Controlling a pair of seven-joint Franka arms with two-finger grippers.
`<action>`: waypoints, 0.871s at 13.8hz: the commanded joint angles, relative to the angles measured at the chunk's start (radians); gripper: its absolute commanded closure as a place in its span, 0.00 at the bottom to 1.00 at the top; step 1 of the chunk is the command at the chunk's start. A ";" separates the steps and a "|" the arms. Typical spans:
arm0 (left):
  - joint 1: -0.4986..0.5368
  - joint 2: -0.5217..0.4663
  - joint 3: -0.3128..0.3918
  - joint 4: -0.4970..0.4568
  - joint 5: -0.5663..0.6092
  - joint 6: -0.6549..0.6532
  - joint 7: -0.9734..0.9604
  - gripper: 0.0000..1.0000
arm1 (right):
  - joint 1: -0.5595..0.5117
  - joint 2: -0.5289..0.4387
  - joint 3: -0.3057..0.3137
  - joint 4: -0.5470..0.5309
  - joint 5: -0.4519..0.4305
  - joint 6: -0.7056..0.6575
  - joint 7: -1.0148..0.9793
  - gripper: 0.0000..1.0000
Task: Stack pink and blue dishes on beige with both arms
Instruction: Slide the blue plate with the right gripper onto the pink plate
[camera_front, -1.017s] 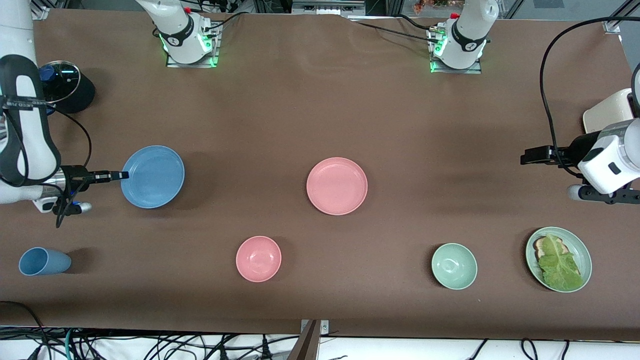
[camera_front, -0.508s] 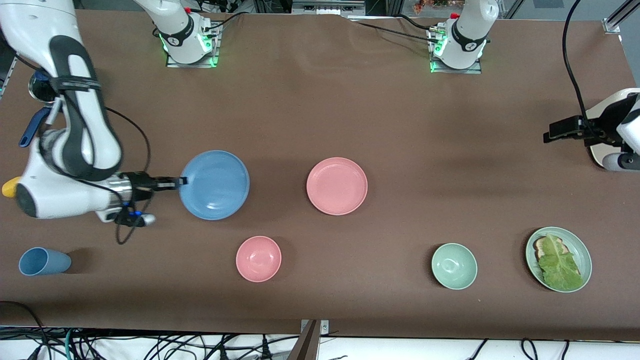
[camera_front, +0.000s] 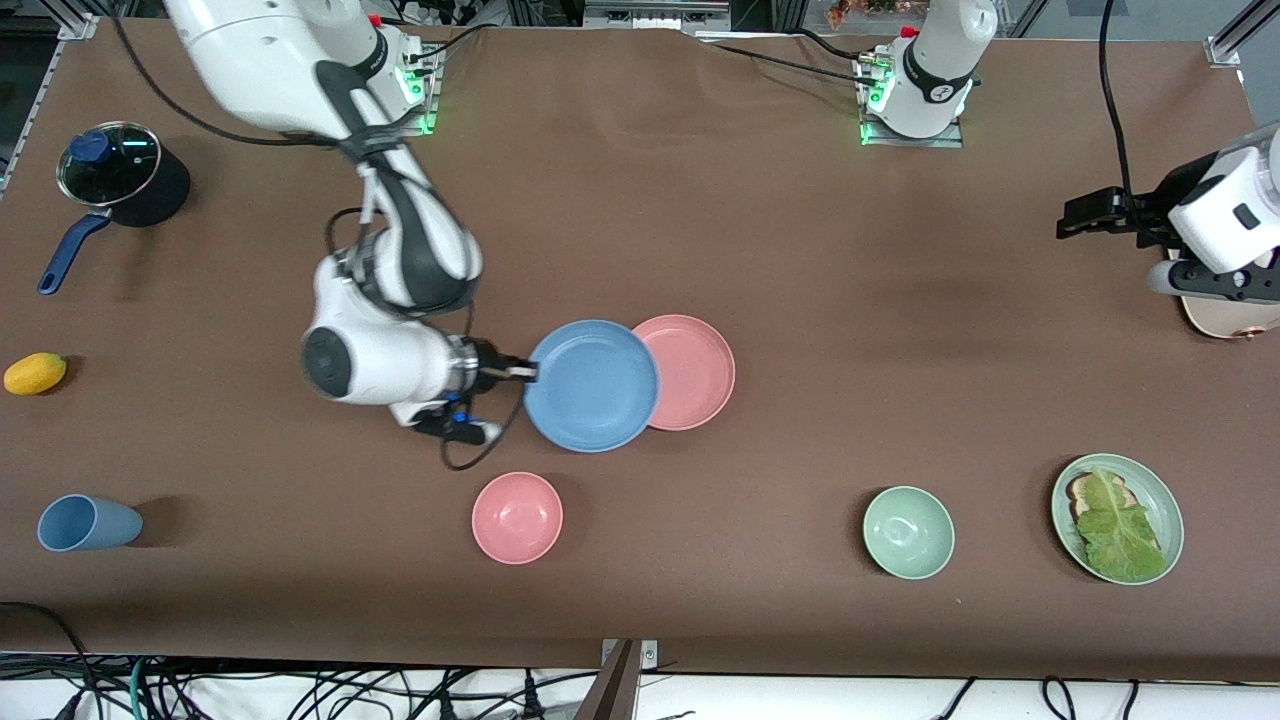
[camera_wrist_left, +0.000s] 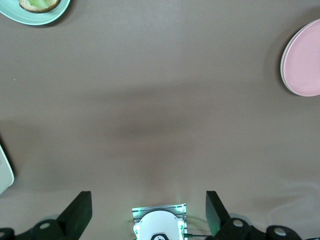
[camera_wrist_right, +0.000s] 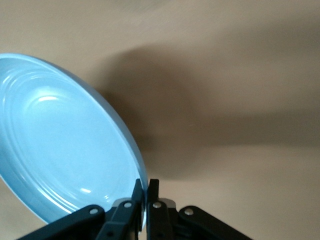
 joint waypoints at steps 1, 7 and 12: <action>0.018 -0.075 -0.030 -0.045 0.031 0.010 -0.006 0.00 | 0.067 0.030 -0.014 0.004 -0.016 0.077 0.058 1.00; 0.061 -0.098 -0.037 -0.124 -0.026 0.031 -0.042 0.00 | 0.158 0.044 -0.014 0.004 -0.188 0.082 0.061 1.00; 0.058 -0.094 -0.038 -0.123 -0.015 0.040 -0.042 0.00 | 0.192 0.067 -0.016 0.005 -0.235 0.143 0.090 1.00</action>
